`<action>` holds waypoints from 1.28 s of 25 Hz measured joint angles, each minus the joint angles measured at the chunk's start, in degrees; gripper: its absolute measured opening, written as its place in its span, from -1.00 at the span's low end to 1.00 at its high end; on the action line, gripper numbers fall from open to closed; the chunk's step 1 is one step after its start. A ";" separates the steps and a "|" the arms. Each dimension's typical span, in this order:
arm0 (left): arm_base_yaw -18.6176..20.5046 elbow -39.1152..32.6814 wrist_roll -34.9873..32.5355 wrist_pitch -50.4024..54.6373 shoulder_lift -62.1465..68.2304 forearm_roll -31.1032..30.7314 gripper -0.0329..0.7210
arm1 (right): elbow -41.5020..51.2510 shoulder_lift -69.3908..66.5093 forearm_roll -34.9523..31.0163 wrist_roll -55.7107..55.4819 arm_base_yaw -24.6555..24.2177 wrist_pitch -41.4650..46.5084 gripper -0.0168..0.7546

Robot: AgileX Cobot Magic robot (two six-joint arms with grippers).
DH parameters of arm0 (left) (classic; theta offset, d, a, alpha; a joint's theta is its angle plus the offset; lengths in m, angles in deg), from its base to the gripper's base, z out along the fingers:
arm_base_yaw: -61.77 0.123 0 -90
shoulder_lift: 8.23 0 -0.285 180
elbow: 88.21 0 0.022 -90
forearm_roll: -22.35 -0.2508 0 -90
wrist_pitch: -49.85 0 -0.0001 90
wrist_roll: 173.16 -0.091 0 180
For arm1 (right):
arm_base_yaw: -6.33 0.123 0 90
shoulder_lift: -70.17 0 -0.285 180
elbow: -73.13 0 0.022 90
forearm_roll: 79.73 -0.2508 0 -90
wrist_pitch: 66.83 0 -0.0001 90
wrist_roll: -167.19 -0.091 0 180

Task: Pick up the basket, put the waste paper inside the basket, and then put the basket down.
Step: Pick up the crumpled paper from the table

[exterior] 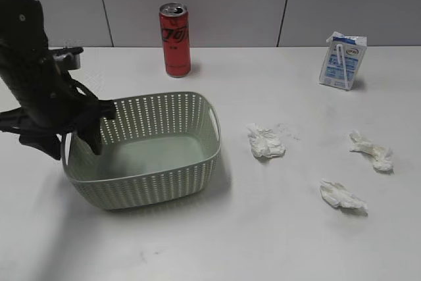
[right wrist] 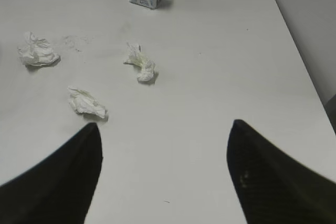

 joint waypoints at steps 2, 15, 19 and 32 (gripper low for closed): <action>0.00 0.70 0.30 -0.25 2.72 0.00 0.40 | 0.00 0.00 -0.02 0.00 0.00 0.00 0.50; 0.00 1.44 0.90 0.24 5.43 0.12 -0.33 | 0.00 0.00 -0.12 0.00 0.00 0.00 0.50; -0.06 1.44 0.96 1.64 3.16 0.12 -0.32 | 0.00 0.00 -0.16 0.00 0.00 0.00 0.50; -0.06 1.44 0.93 7.08 -2.60 -1.15 -0.90 | 0.00 0.00 -0.16 0.00 0.00 0.00 0.49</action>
